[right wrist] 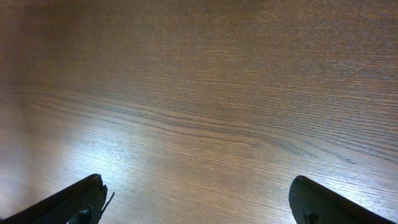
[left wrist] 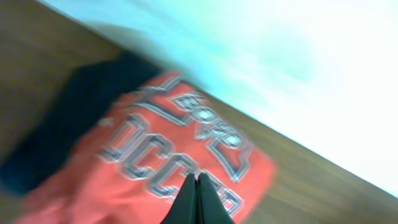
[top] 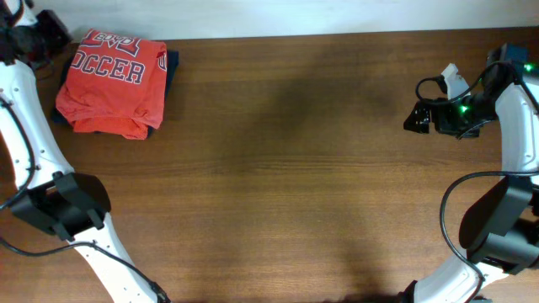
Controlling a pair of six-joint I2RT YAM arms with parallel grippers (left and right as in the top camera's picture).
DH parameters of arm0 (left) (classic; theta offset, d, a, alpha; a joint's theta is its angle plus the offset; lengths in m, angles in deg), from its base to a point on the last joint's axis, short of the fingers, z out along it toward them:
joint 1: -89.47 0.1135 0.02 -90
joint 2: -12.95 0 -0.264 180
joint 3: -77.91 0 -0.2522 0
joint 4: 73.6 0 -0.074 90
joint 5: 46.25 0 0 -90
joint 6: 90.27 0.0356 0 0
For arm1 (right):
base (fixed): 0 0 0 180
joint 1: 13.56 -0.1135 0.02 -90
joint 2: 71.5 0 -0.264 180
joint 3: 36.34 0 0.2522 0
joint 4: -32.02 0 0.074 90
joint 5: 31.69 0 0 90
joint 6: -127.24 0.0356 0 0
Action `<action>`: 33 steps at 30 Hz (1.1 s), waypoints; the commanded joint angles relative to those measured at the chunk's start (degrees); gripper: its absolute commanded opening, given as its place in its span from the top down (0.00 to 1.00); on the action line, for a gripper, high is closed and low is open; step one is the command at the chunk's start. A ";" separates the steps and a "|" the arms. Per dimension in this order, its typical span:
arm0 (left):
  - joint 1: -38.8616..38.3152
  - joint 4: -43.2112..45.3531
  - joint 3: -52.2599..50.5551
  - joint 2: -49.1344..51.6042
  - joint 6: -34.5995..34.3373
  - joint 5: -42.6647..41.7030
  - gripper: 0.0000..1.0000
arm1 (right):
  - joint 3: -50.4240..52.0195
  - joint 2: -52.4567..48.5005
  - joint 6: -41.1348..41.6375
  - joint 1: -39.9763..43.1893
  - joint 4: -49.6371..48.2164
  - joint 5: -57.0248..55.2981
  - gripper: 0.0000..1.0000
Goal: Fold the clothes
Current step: 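Release the shirt on the stack and press it flat with the left gripper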
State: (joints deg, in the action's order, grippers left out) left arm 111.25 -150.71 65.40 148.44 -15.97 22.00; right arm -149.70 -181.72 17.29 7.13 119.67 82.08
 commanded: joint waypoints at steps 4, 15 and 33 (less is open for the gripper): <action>-0.33 0.90 -1.14 7.34 -0.09 -11.58 1.00 | -0.70 0.22 -0.42 0.02 0.00 -0.50 0.01; 1.40 4.02 -1.14 16.61 2.03 -21.38 1.00 | -0.70 0.22 -0.42 0.02 0.02 -0.50 0.01; -1.66 6.73 13.38 8.00 -5.99 -33.35 0.92 | -0.70 0.22 -0.39 0.02 0.00 -0.50 0.01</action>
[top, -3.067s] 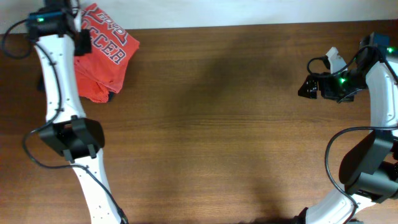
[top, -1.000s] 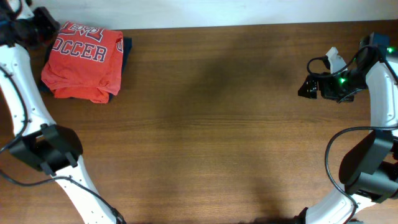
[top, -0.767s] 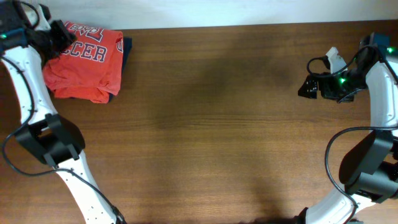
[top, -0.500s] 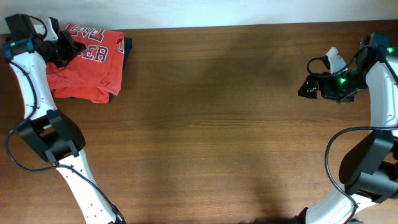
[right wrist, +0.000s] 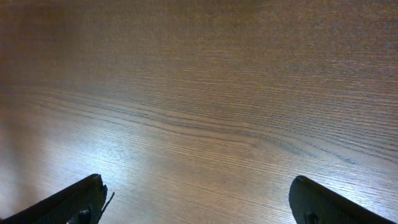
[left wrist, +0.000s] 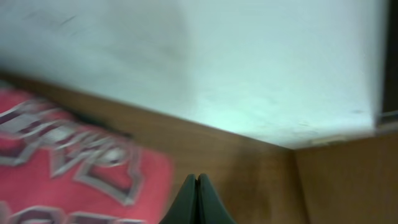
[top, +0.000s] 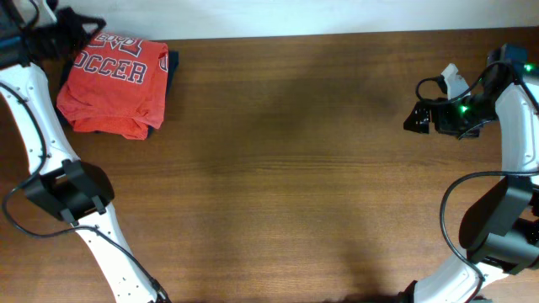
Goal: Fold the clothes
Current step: 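Release the shirt on the stack and press it flat with the left gripper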
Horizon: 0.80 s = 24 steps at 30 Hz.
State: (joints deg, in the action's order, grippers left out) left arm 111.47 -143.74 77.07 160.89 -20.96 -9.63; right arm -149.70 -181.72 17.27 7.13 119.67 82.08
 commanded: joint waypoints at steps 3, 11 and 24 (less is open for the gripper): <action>-3.82 -0.26 1.70 -4.74 -1.73 0.83 0.82 | -0.70 0.22 -0.39 0.02 0.02 -0.50 0.02; -9.46 -0.44 1.46 -4.70 -4.17 7.87 0.36 | -0.70 0.22 -0.39 0.02 0.02 -0.50 0.01; -18.67 -4.61 1.46 -4.72 -4.13 29.22 0.01 | -0.70 0.22 -0.39 0.02 0.00 -0.50 0.01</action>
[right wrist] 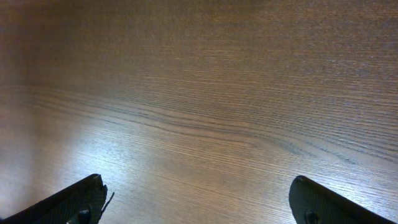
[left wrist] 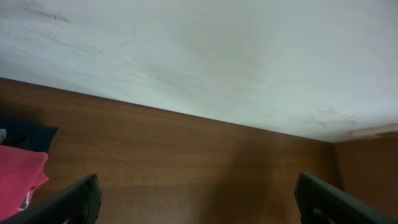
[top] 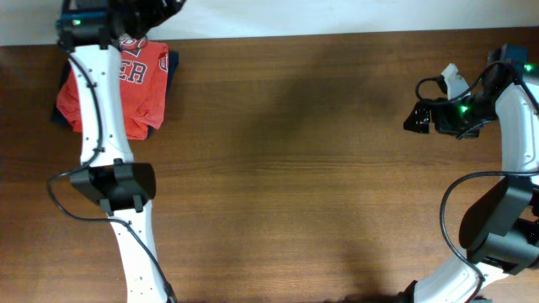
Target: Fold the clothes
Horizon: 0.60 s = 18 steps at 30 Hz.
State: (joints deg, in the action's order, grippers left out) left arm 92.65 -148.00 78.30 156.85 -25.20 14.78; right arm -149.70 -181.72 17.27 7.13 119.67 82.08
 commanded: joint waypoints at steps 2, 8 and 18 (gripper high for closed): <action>-0.22 -0.33 0.24 -0.66 0.11 4.83 0.01 | -0.70 0.22 -0.37 0.02 0.00 -0.50 0.01; -0.42 -0.33 0.24 -0.66 0.11 4.83 0.01 | -0.70 0.22 -0.39 0.02 0.00 -0.50 0.01; -0.42 -0.33 0.24 -0.66 0.11 4.83 0.01 | -0.70 0.11 -0.37 -0.04 0.00 -0.50 0.01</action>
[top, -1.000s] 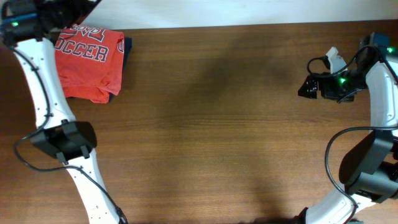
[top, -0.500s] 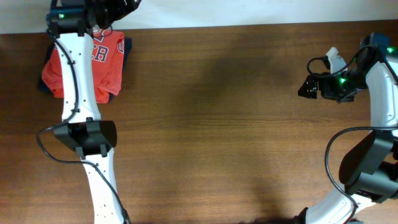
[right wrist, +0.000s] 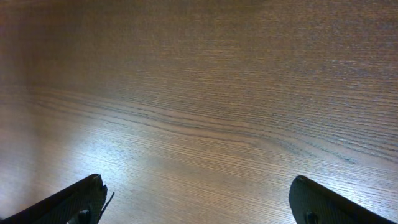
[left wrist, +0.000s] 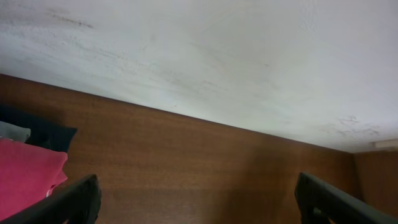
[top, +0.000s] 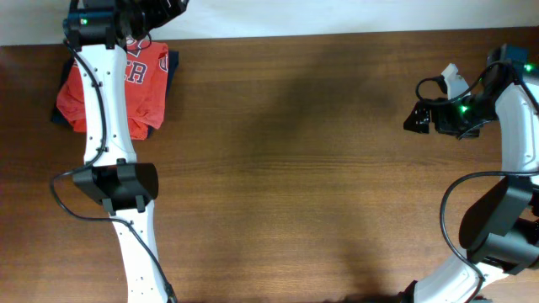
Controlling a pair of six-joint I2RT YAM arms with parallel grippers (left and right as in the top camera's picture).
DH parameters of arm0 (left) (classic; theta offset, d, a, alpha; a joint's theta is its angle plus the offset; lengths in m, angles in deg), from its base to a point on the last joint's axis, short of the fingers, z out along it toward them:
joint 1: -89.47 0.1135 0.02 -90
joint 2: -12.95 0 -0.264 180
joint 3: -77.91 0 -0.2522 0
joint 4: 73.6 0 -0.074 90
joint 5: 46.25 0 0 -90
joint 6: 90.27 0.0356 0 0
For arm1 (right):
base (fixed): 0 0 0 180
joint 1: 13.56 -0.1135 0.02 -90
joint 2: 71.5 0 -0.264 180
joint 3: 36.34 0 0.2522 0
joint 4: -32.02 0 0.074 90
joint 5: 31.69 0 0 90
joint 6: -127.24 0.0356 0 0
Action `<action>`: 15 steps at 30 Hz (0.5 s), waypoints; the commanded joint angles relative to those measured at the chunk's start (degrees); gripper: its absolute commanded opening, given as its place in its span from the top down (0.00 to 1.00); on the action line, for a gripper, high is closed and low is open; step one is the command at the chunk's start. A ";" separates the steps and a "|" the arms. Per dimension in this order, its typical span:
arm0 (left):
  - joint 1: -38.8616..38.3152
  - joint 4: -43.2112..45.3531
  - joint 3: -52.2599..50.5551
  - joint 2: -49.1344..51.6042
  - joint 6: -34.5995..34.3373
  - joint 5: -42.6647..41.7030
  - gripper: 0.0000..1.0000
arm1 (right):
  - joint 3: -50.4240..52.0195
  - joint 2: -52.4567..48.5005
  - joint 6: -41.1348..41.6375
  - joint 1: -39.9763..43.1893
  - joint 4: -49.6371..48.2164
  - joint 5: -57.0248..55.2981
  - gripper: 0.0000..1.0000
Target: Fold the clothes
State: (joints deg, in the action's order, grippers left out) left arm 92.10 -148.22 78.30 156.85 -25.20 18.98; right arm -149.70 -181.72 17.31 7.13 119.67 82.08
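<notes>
A folded red shirt (top: 145, 77) with white lettering lies on a dark blue garment (top: 172, 69) at the table's back left corner. My left arm crosses over the shirt. Its gripper (top: 162, 10) sits at the back edge just right of the pile, open, with nothing between its fingers. In the left wrist view the left gripper (left wrist: 199, 205) faces the wall, with the red shirt's corner (left wrist: 25, 180) and the blue garment (left wrist: 40, 132) at the lower left. My right gripper (top: 416, 118) hovers open over bare wood at the right; the right wrist view shows the right gripper (right wrist: 199, 202) empty.
The brown wooden table (top: 295, 185) stretches between the two arms. A white wall (left wrist: 217, 56) rises right behind the table's back edge, close to the left gripper.
The left gripper has shifted slightly; a little more of the red shirt and blue garment shows in its view. The right arm has not moved.
First my left gripper was shut just left of the red shirt, looking down on it. Then it was shut at the shirt's back edge. Then it stood open at the back edge right of the pile, where it still is. The right gripper stayed open in place throughout.
</notes>
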 commanded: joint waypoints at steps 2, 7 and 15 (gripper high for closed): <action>0.13 -0.11 0.24 -0.66 0.11 0.63 0.01 | -0.70 0.11 -0.44 -0.04 0.00 -0.50 0.01; 0.13 -0.11 0.24 -0.66 0.11 0.63 0.01 | -0.70 3.41 -0.42 -0.24 0.02 -0.50 0.01; 0.13 -0.11 0.24 -0.66 0.11 0.61 0.01 | -0.70 21.00 -0.44 -3.72 -0.44 -0.50 0.01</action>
State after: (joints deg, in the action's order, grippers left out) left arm 92.10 -148.22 78.30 156.85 -25.22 19.05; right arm -149.54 -169.37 17.29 5.14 118.99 81.64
